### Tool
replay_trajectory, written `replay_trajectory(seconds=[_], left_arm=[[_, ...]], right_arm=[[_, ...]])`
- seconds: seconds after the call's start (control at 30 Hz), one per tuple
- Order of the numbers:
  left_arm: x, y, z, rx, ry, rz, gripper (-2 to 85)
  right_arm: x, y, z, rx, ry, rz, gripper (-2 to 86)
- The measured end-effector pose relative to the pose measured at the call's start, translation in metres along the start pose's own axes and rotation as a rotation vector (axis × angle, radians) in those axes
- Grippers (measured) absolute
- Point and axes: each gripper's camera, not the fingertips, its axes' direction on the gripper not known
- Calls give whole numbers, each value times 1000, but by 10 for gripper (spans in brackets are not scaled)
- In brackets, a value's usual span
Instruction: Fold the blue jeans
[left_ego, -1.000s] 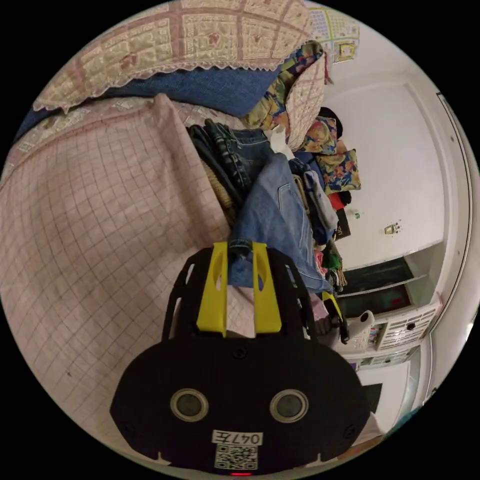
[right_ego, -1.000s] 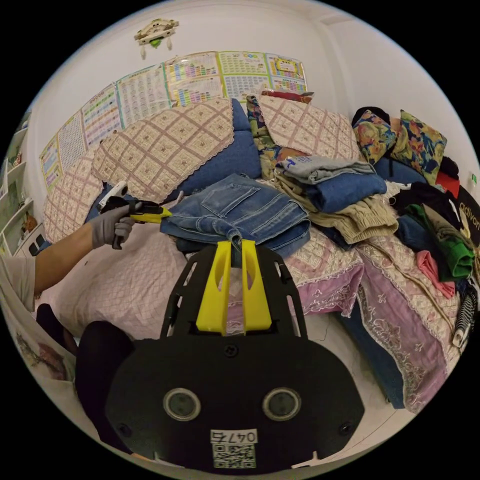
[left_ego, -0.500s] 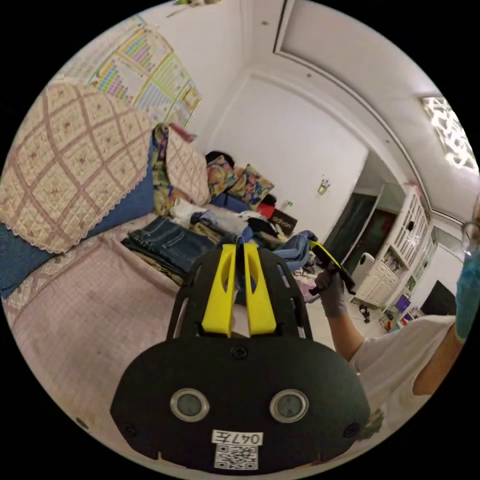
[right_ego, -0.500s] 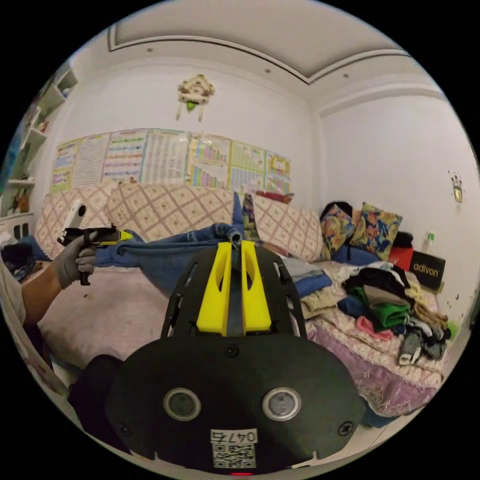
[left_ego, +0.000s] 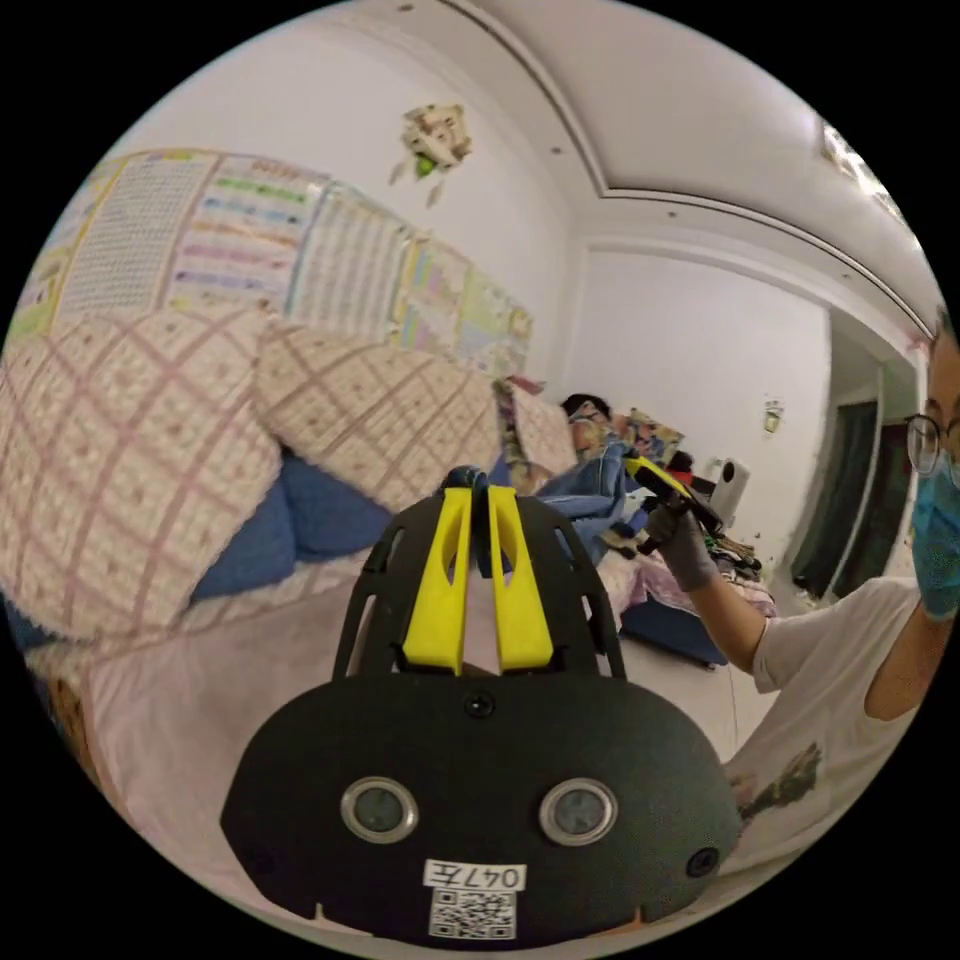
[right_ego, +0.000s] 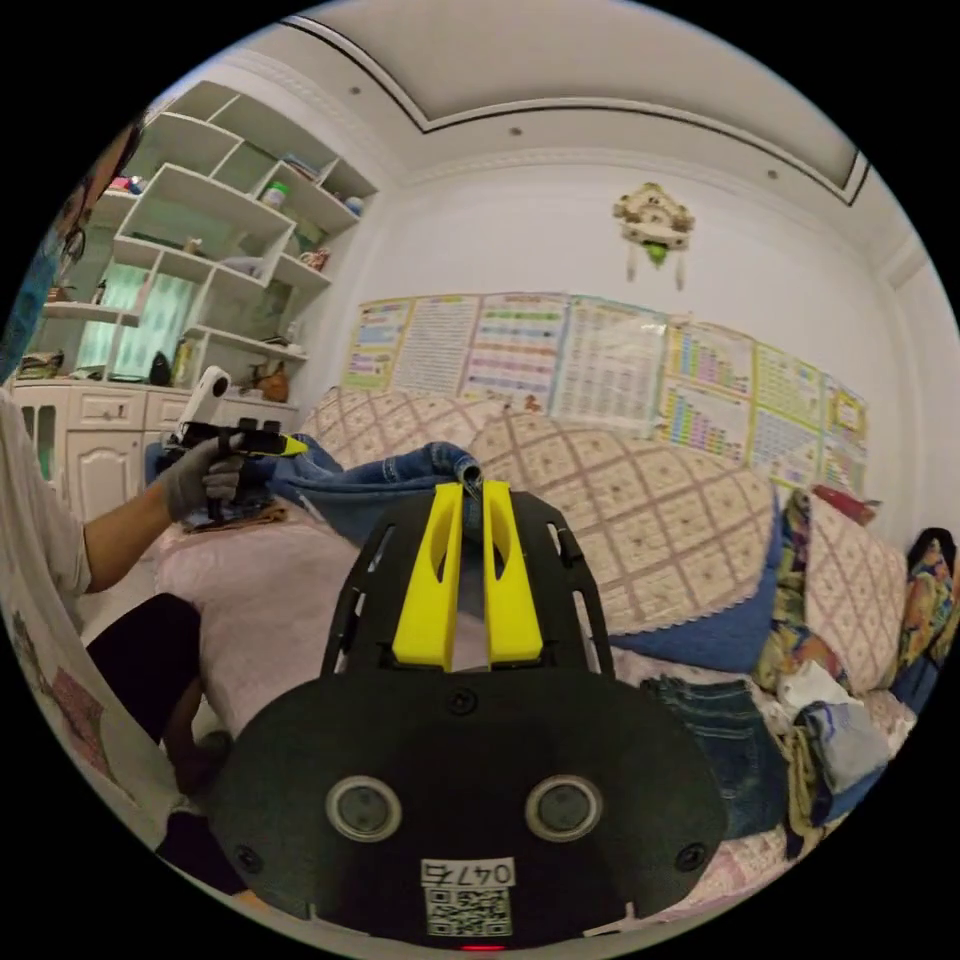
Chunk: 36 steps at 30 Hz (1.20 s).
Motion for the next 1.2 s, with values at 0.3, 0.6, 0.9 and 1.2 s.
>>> replay_trajectory(seconds=[0.3,0.6,0.9,1.2], left_arm=[[-85,215,-115,-278,-428,-356,133],[18,216,-11,-350,-260,44,123],[95,244,183,-494,-265,291,134],[61,270,211,-529,-208,189,57]], right_arm=[[-20,133,85,-377,-190,301,68],[-19,144,164,-334,-175,388,68],[8,231,242,-211,77,580,32],[78,282,287,-149,-49,855,21]])
